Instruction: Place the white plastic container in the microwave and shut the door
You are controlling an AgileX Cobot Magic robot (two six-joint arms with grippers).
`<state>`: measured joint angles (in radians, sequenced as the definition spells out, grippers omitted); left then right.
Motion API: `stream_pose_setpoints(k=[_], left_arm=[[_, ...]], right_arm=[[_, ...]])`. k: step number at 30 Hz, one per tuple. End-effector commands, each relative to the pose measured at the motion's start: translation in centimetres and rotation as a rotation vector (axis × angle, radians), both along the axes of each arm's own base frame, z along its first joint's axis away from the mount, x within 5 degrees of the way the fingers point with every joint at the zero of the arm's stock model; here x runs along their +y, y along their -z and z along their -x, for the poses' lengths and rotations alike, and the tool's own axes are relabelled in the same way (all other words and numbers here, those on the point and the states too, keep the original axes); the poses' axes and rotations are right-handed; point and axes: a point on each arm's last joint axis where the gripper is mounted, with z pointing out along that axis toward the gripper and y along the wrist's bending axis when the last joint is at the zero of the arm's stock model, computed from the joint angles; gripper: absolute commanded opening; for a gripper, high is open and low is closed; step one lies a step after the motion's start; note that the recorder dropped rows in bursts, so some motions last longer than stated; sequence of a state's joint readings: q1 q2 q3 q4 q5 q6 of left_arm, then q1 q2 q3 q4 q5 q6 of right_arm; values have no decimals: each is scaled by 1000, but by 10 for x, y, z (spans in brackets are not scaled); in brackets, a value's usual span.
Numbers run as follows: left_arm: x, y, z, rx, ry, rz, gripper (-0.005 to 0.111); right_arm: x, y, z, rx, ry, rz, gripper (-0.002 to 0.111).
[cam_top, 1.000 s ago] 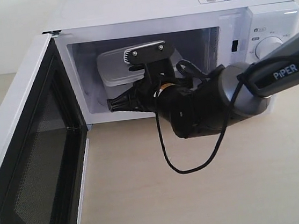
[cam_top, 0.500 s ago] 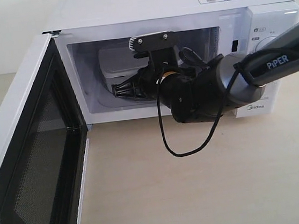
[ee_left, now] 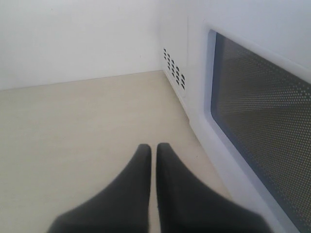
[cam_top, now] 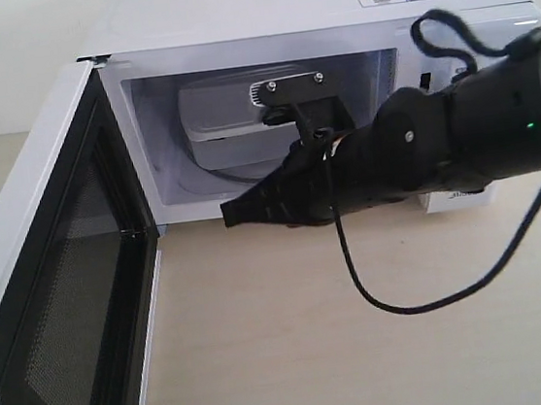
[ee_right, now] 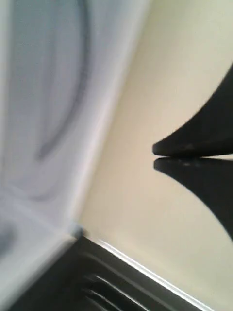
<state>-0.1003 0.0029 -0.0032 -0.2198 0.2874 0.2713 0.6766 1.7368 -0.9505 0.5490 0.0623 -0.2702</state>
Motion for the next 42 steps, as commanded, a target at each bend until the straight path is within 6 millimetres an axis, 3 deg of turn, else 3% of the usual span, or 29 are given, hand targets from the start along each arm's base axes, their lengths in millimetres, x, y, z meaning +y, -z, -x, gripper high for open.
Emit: stream_pose_setpoints(k=[1, 8, 15, 29, 42], left_arm=[[0, 1, 0, 7, 0, 14, 4], [0, 1, 0, 7, 0, 14, 4], [0, 1, 0, 7, 0, 14, 4], [0, 1, 0, 6, 0, 11, 4], [0, 0, 0, -7, -2, 33, 4]], right_arm=[[-9, -21, 32, 179, -145, 44, 0], [-23, -51, 71, 365, -288, 74, 0], [-41, -76, 95, 314, -314, 43, 0], [-85, -59, 152, 329, -307, 22, 0], [-110, -63, 187, 272, -336, -24, 0]])
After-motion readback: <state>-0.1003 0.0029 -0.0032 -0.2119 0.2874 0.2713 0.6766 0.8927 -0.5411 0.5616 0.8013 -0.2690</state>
